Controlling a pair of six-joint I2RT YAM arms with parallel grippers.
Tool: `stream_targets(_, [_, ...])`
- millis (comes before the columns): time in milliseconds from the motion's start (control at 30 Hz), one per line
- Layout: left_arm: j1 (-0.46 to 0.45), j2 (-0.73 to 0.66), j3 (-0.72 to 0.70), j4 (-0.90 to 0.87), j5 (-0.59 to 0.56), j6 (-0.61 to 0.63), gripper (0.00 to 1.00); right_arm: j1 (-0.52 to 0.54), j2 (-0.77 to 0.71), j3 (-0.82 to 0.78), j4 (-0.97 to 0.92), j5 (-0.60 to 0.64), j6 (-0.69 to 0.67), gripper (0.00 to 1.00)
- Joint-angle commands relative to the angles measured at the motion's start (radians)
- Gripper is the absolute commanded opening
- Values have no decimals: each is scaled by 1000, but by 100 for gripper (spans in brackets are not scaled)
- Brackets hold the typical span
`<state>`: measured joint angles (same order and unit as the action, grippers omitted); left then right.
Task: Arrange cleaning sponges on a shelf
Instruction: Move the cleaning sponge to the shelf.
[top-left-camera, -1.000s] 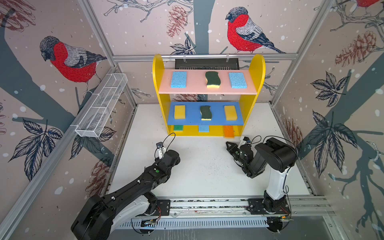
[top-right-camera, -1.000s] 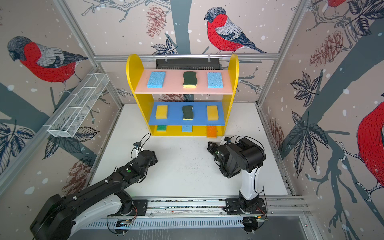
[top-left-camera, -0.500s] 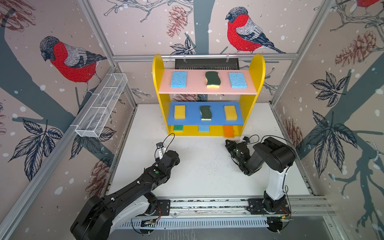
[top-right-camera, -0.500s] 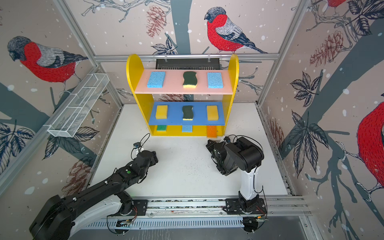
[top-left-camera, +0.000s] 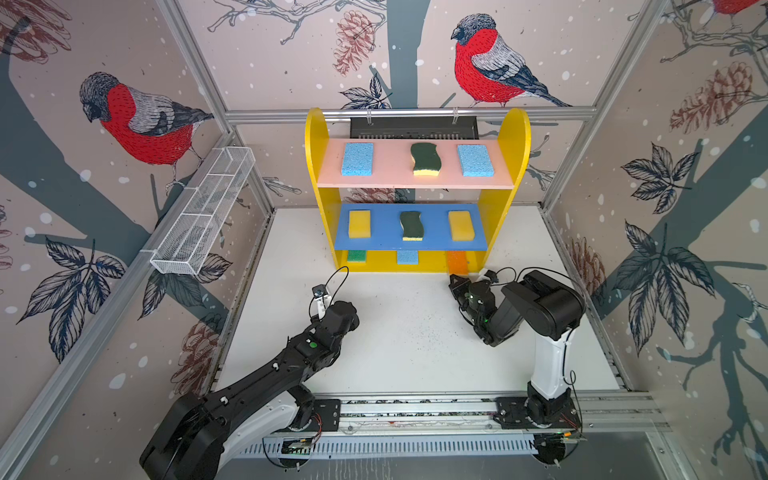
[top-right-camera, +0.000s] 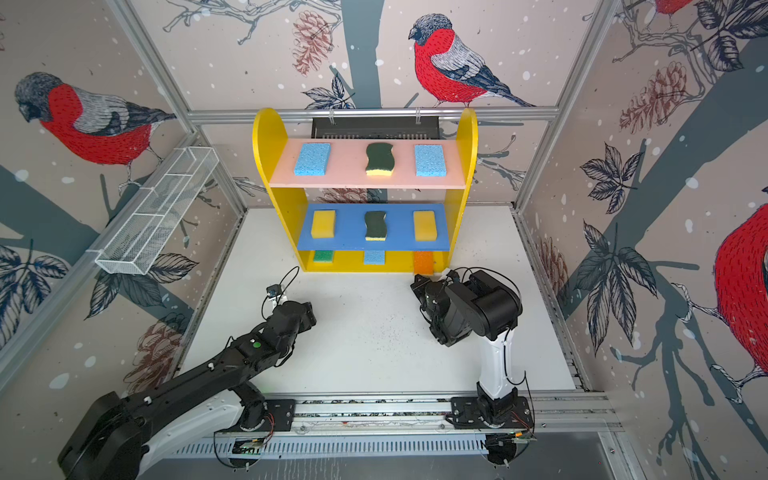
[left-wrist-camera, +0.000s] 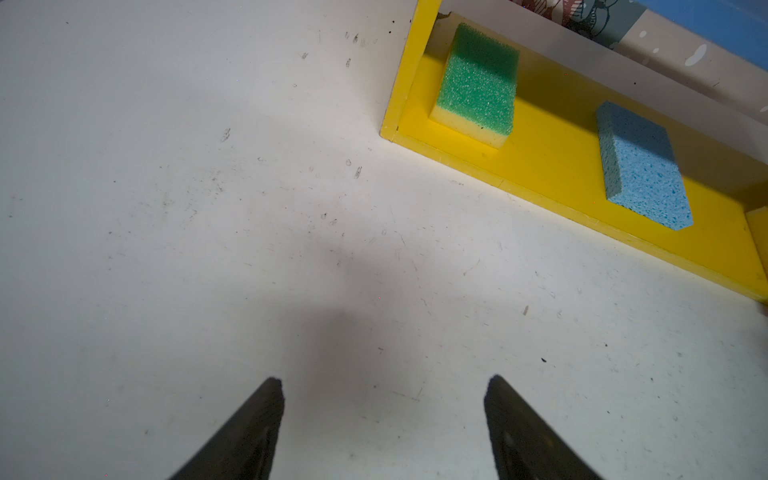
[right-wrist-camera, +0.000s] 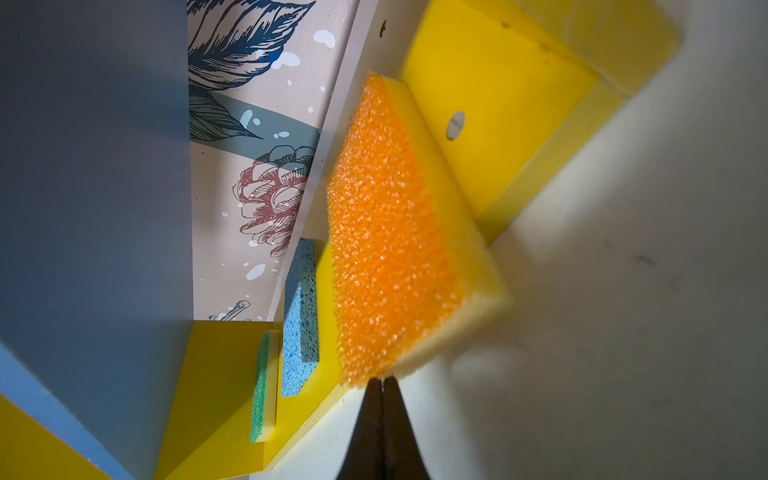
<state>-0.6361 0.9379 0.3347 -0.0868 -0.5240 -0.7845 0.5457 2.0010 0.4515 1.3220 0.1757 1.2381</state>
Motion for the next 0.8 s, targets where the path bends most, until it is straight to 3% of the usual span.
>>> stream_targets(0, [-2,2,5,33,-11,10,77,-4,13,8,-130,14,12,0])
stream_targets(767, [-1,59,11,74,7,5,77,-37,39,84,-202,13,-7,0])
